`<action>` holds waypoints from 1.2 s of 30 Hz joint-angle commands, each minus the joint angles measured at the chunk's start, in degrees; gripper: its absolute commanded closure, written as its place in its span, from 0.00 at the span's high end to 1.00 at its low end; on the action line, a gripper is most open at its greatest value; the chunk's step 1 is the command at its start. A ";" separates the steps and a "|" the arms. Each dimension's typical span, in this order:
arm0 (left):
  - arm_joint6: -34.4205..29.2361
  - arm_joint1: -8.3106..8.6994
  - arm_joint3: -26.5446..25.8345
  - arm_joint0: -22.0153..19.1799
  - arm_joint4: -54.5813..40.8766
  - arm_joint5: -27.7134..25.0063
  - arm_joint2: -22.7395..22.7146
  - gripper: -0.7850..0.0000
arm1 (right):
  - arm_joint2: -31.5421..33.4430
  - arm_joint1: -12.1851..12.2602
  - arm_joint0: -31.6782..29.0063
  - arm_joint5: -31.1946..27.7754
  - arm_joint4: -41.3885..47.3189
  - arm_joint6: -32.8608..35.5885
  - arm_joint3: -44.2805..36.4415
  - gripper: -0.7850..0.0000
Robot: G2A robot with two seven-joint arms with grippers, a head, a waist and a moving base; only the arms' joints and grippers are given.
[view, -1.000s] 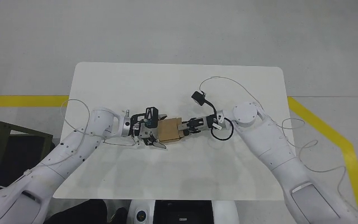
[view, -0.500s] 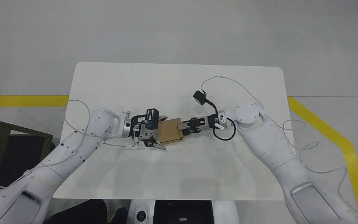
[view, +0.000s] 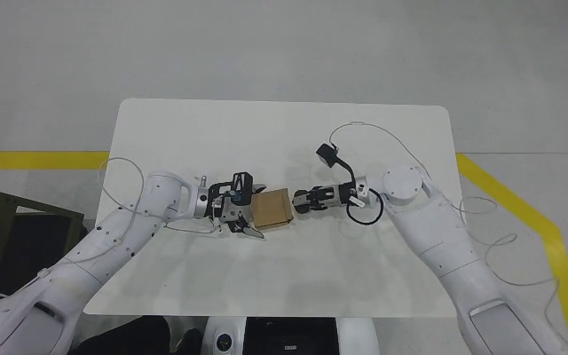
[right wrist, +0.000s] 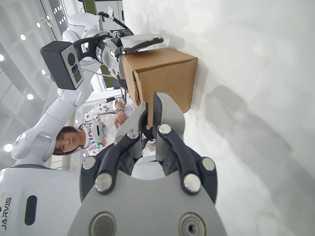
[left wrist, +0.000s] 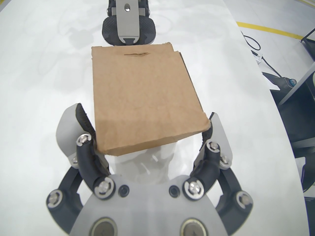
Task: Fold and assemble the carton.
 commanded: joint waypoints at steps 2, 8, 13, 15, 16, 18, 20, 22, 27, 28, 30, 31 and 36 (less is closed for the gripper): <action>0.10 -0.02 -0.03 -0.05 -0.04 0.00 0.05 1.00 | -0.51 -0.09 -0.16 0.39 0.12 0.36 -0.57 0.00; 0.05 -0.11 0.01 -0.19 -0.13 0.00 0.16 1.00 | -2.07 -0.67 0.55 0.38 0.78 0.39 -0.41 0.00; -0.15 -0.21 0.10 -0.30 -0.18 0.00 0.10 1.00 | -3.02 -1.09 1.42 0.03 1.27 0.74 0.67 0.00; -0.13 -0.25 0.14 -0.29 -0.13 0.00 0.07 1.00 | -3.27 -1.24 1.68 -0.15 1.52 0.66 1.02 0.00; -0.08 -0.27 0.15 -0.27 -0.14 0.00 0.06 1.00 | -3.39 -1.29 1.80 -0.22 1.61 0.75 1.17 0.00; 0.01 -0.29 0.23 -0.25 -0.18 0.00 0.02 1.00 | -3.50 -1.37 1.99 -0.27 1.81 0.82 1.49 0.00; 0.04 -0.33 0.26 -0.20 -0.19 0.00 -0.01 1.00 | -3.38 -1.36 2.10 -0.37 1.90 0.91 1.72 0.00; 0.51 -0.35 0.40 -0.04 -1.09 0.00 -0.05 1.00 | -3.00 -1.24 2.01 -0.65 1.85 0.76 1.75 0.00; 0.65 0.00 0.30 -0.11 -2.03 0.00 -0.38 1.00 | -1.42 -0.61 1.00 -1.34 1.27 0.01 0.71 0.00; 0.85 0.16 0.39 -0.01 -2.44 0.00 -0.61 1.00 | -1.00 -0.44 0.65 -1.74 1.23 -0.08 0.35 0.00; 1.77 0.56 0.57 0.38 -4.28 0.00 -1.33 1.00 | -0.12 -0.07 -0.01 -2.50 0.80 -0.36 -0.45 0.00; 2.06 0.83 0.42 0.58 -5.19 0.00 -1.70 1.00 | 0.37 0.11 -0.36 -3.28 0.62 -0.55 -1.09 0.07; 2.85 2.51 -1.24 1.65 -9.18 0.00 -4.01 1.00 | 3.01 1.09 -2.32 -7.13 -1.11 -2.72 -3.23 0.49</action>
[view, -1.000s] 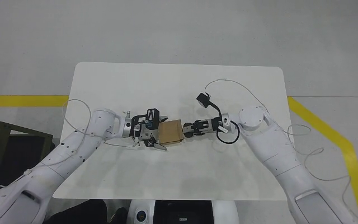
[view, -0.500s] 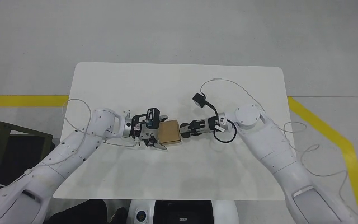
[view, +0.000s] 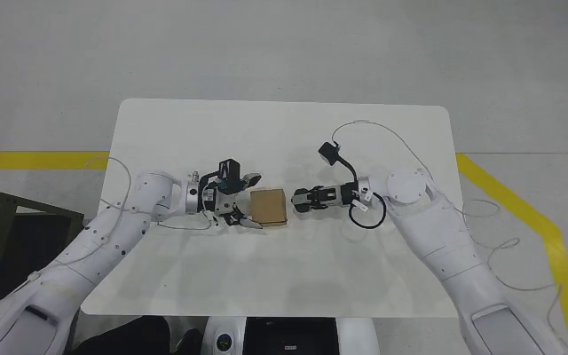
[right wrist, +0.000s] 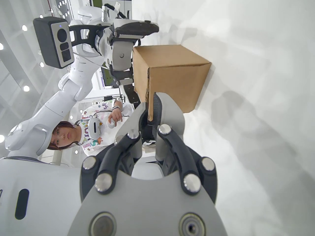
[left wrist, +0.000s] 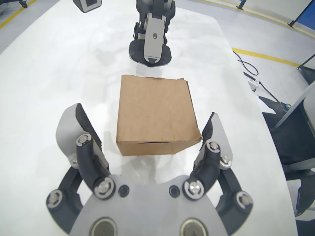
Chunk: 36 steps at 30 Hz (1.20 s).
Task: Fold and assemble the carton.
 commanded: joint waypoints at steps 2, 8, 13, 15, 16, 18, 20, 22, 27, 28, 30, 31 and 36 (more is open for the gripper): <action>1.09 1.16 -0.74 0.73 -4.30 0.00 -2.27 1.00 | 1.68 0.56 -1.25 -3.22 -1.17 -1.76 -1.02 1.00; -3.03 3.19 -1.62 1.45 -9.39 0.20 -7.27 1.00 | 5.81 1.94 -3.22 -10.97 -6.61 -6.51 -2.76 1.00; -7.05 3.84 -1.09 1.87 -11.32 2.58 -10.60 1.00 | 9.59 3.14 -5.10 -20.34 -14.06 -12.50 -4.82 1.00; -8.31 3.97 -0.67 1.86 -11.67 3.49 -11.69 1.00 | 11.21 3.59 -5.86 -23.52 -18.06 -15.92 -5.66 1.00; -8.86 4.02 -0.51 1.85 -11.67 3.86 -12.16 1.00 | 11.96 3.78 -6.33 -24.70 -20.14 -17.72 -6.13 1.00; -9.45 4.10 0.31 1.80 -12.05 4.76 -13.23 1.00 | 13.63 4.15 -7.22 -26.20 -24.50 -21.82 -7.66 1.00; -10.28 4.15 1.11 1.58 -12.26 5.46 -14.19 1.00 | 15.34 4.46 -8.20 -26.94 -28.53 -26.10 -9.40 1.00; -10.96 4.17 1.56 1.28 -12.15 5.70 -14.99 1.00 | 16.88 4.73 -8.99 -26.88 -32.22 -29.74 -10.96 1.00; -12.29 4.17 3.11 -0.11 -12.07 6.84 -17.20 1.00 | 19.96 5.22 -10.11 -25.51 -39.46 -36.86 -13.88 1.00; -12.53 4.16 3.46 -0.49 -12.06 7.13 -17.66 1.00 | 20.50 5.31 -10.13 -25.33 -40.48 -37.85 -14.15 1.00; -12.94 4.14 4.20 -1.33 -12.10 7.57 -18.57 1.00 | 21.35 5.48 -9.92 -25.10 -42.08 -39.14 -14.50 1.00; -13.19 4.11 4.57 -1.69 -12.19 7.72 -18.92 1.00 | 21.59 5.55 -9.72 -24.95 -42.67 -39.36 -14.50 1.00; -15.22 3.79 6.20 -4.18 -12.90 7.99 -20.13 1.00 | 22.98 5.82 -8.04 -25.20 -43.72 -41.35 -14.11 1.00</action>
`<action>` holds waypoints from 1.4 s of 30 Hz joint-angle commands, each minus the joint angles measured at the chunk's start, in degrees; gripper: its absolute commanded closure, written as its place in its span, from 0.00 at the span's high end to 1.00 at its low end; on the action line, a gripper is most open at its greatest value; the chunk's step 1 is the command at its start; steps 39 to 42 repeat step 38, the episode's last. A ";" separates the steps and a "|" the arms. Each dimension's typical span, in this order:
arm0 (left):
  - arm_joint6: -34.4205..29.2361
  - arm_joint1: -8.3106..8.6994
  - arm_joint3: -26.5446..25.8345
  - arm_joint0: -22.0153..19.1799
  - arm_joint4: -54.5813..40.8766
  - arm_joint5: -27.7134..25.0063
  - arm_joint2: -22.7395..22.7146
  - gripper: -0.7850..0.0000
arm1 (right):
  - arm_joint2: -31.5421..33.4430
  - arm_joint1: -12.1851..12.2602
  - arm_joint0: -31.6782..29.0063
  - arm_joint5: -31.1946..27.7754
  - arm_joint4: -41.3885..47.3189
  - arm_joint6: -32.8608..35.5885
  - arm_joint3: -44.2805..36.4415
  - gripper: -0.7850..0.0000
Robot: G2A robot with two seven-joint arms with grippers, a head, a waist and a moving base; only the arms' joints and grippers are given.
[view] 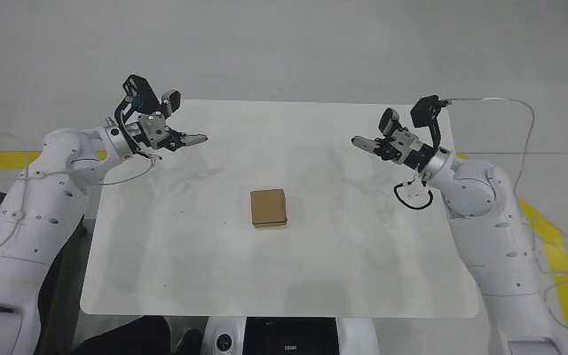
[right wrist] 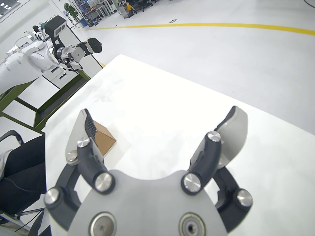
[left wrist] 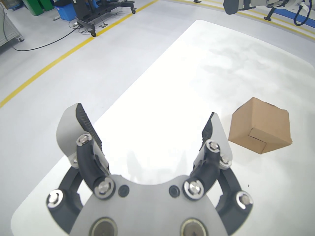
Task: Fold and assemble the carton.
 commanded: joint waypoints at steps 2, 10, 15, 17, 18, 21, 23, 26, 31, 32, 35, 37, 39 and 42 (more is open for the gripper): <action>-1.18 -0.26 0.55 -1.37 -0.13 -0.15 -0.27 1.00 | 0.75 0.17 0.63 0.09 -1.32 -1.28 -0.33 1.00; -1.74 -0.85 0.76 -2.36 0.02 -0.96 -0.54 1.00 | 1.96 0.51 1.65 0.99 -3.13 -3.47 -1.91 1.00; -1.55 -0.92 0.69 -2.20 -0.02 -0.97 -0.65 1.00 | 1.96 0.51 1.66 1.01 -3.14 -3.49 -1.93 1.00; -1.55 -0.92 0.69 -2.19 -0.02 -0.97 -0.65 1.00 | 1.96 0.51 1.65 1.00 -3.14 -3.47 -1.92 1.00; -1.55 -0.92 0.69 -2.20 -0.02 -0.97 -0.65 1.00 | 1.96 0.51 1.65 1.00 -3.13 -3.47 -1.92 1.00; -1.56 -0.92 0.69 -2.20 -0.02 -0.97 -0.65 1.00 | 1.96 0.51 1.65 0.99 -3.13 -3.46 -1.91 1.00; -1.56 -0.92 0.69 -2.20 -0.02 -0.96 -0.65 1.00 | 1.96 0.51 1.65 0.99 -3.13 -3.46 -1.91 1.00; -1.56 -0.92 0.69 -2.20 -0.02 -0.96 -0.65 1.00 | 1.96 0.51 1.65 0.99 -3.13 -3.46 -1.91 1.00; -1.56 -0.92 0.69 -2.20 -0.02 -0.96 -0.65 1.00 | 1.96 0.51 1.65 0.99 -3.13 -3.46 -1.91 1.00; -1.56 -0.92 0.69 -2.20 -0.02 -0.96 -0.65 1.00 | 1.96 0.51 1.65 0.99 -3.13 -3.46 -1.91 1.00; -1.56 -0.92 0.69 -2.20 -0.02 -0.96 -0.65 1.00 | 1.96 0.51 1.65 0.99 -3.13 -3.46 -1.91 1.00; -1.56 -0.92 0.69 -2.20 -0.02 -0.96 -0.65 1.00 | 1.96 0.51 1.65 0.99 -3.13 -3.46 -1.91 1.00; -1.56 -0.92 0.69 -2.20 -0.02 -0.96 -0.65 1.00 | 1.96 0.51 1.65 0.99 -3.13 -3.46 -1.91 1.00; -1.56 -0.92 0.69 -2.20 -0.02 -0.96 -0.65 1.00 | 1.96 0.51 1.65 0.99 -3.13 -3.46 -1.91 1.00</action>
